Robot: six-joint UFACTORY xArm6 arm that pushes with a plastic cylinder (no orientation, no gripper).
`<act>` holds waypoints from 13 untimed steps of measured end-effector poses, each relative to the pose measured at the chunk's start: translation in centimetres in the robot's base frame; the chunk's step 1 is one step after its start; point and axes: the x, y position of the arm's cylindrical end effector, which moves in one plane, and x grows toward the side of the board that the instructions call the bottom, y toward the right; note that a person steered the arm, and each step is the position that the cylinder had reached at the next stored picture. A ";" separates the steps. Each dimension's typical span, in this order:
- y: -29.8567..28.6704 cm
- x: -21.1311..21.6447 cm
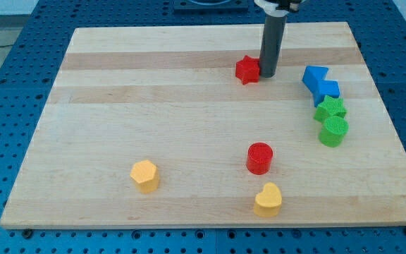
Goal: Move the yellow heart below the red star
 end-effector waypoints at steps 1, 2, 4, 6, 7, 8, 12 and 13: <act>-2.3 0.0; -2.8 0.7; -11.3 8.2; -26.6 17.5; -29.0 23.4; -25.2 27.9; -7.2 27.9; -5.7 28.0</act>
